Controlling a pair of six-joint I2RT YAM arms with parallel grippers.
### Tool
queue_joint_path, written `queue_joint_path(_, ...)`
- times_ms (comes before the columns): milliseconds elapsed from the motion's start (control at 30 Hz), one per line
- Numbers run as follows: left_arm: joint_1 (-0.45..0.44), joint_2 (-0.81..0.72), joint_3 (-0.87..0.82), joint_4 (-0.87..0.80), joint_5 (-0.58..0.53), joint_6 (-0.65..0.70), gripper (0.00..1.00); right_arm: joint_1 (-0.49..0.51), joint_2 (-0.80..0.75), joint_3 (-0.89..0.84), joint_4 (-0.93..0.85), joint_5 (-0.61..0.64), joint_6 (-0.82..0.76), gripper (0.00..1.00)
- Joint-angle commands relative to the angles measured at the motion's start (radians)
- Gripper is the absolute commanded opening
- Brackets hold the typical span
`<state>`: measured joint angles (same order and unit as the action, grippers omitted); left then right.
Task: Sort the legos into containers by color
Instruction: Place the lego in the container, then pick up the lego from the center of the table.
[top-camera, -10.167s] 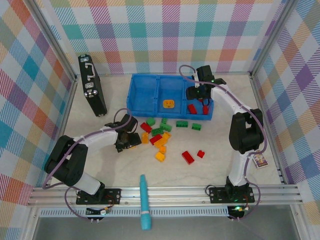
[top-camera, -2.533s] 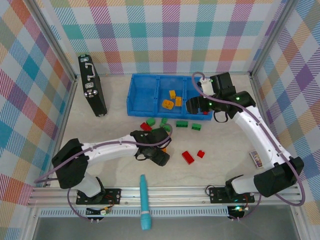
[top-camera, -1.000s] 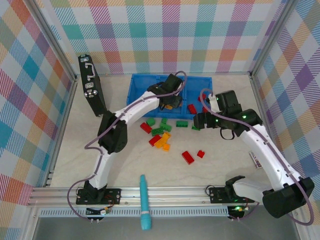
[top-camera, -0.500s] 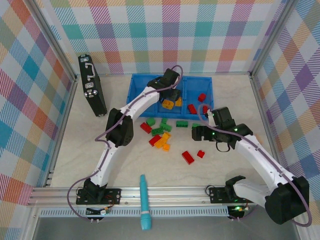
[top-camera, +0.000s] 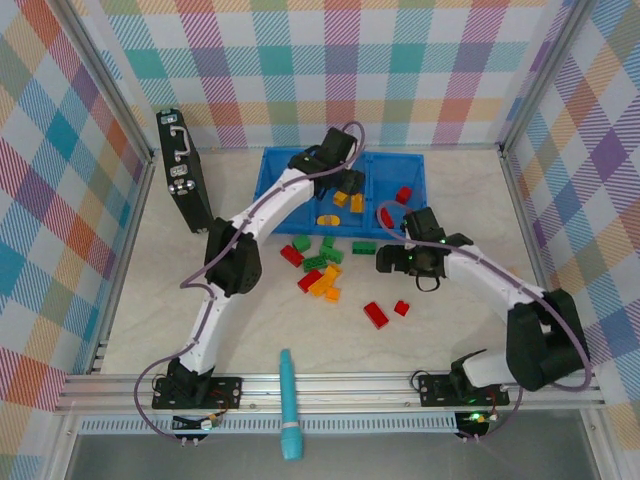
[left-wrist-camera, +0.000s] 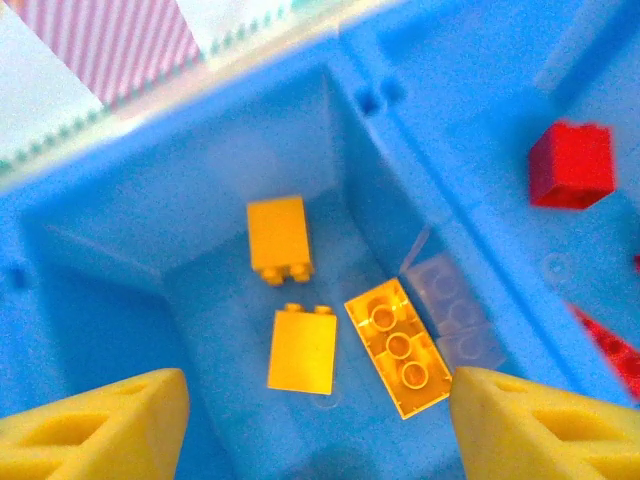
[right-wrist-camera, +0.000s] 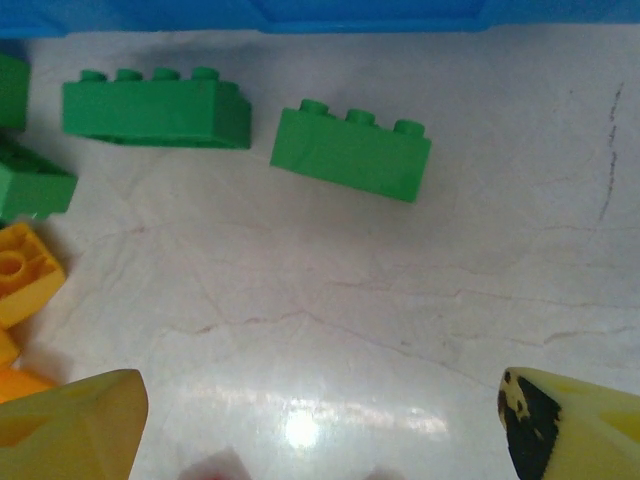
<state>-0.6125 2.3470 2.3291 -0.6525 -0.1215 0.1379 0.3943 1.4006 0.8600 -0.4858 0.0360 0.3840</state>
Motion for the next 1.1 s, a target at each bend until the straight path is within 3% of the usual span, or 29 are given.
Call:
queue_joint_path(0,0.005,-0.137,0.026,0.002,0.005,0.046,0.70,0.006,0.051,0.046,0.056,0.013,0.049,0.90)
queue_joint_path(533,0.005,-0.288,-0.069,-0.005,-0.033,0.072,0.72,-0.002,0.283,0.135,0.073,0.104,0.077,0.89)
queue_joint_path(733,0.005,-0.377,-0.224,0.074,-0.075,0.093,0.75,-0.002,0.349,0.141,0.130,0.113,0.100,0.83)
queue_joint_path(1067,0.005,-0.421,-0.349,0.059,-0.116,0.077,0.75,-0.002,0.420,0.177,0.141,0.132,0.083,0.73)
